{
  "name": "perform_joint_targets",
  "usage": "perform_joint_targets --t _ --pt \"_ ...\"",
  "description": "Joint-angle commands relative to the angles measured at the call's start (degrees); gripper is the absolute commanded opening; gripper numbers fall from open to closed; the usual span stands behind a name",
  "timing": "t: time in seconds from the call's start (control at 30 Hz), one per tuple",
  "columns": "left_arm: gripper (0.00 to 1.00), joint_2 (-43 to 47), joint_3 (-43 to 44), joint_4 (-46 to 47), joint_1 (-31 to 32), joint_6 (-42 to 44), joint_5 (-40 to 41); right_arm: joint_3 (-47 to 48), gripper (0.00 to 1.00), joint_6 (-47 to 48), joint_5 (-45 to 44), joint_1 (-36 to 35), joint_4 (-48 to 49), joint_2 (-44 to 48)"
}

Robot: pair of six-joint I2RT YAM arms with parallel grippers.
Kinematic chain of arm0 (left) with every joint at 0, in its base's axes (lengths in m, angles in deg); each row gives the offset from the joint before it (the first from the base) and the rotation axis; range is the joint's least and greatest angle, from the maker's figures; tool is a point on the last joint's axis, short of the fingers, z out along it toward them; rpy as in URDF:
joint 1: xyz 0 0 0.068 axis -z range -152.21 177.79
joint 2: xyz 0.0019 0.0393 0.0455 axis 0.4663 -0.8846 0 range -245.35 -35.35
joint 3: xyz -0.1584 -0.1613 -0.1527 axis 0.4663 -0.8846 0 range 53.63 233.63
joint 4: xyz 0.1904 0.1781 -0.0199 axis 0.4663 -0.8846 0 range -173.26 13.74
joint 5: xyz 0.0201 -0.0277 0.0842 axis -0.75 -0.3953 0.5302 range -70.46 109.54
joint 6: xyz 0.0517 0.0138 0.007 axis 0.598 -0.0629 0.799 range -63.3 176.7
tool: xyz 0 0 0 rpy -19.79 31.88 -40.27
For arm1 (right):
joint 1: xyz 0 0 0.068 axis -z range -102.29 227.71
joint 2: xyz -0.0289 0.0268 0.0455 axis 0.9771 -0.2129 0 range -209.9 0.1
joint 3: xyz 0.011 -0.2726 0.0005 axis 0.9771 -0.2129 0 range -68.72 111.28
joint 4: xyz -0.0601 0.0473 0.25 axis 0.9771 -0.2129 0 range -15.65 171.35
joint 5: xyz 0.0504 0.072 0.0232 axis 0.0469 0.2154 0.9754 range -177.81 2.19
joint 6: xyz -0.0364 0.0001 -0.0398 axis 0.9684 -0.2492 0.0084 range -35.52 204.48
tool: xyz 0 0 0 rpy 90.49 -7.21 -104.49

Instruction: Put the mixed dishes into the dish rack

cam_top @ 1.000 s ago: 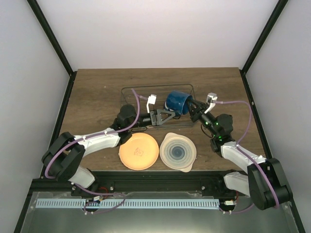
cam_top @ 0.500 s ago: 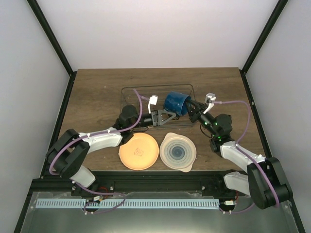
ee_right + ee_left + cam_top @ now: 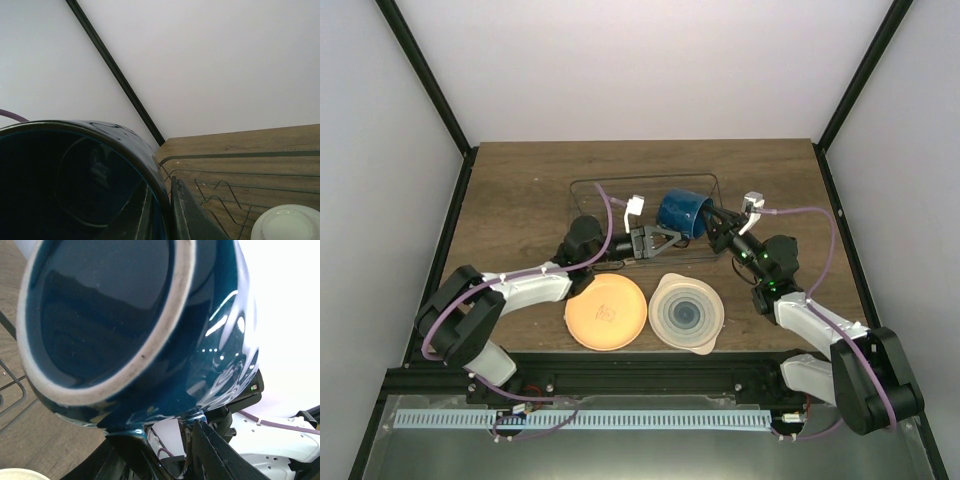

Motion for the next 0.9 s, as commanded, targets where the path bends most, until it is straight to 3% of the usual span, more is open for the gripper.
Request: perform_joint_targets --t 0.0,0.7,0.83,0.87 --pt "0.32 0.4 1.0 3.5 -1.1 0.9 -0.2 2.5 0.01 0.3 0.7 -0.8 2.8 1.4" --pt "0.18 2.2 0.1 6.1 -3.9 -0.3 -1.5 0.8 0.01 3.4 5.0 -0.8 8.8 -3.2" --pt "0.00 2.2 -0.2 7.0 -3.9 0.0 -1.7 0.7 0.01 2.9 5.8 -0.8 10.6 -5.8" --pt "0.00 2.2 -0.2 7.1 -4.0 0.3 -1.7 0.7 0.01 2.8 6.0 -0.8 11.1 -6.6"
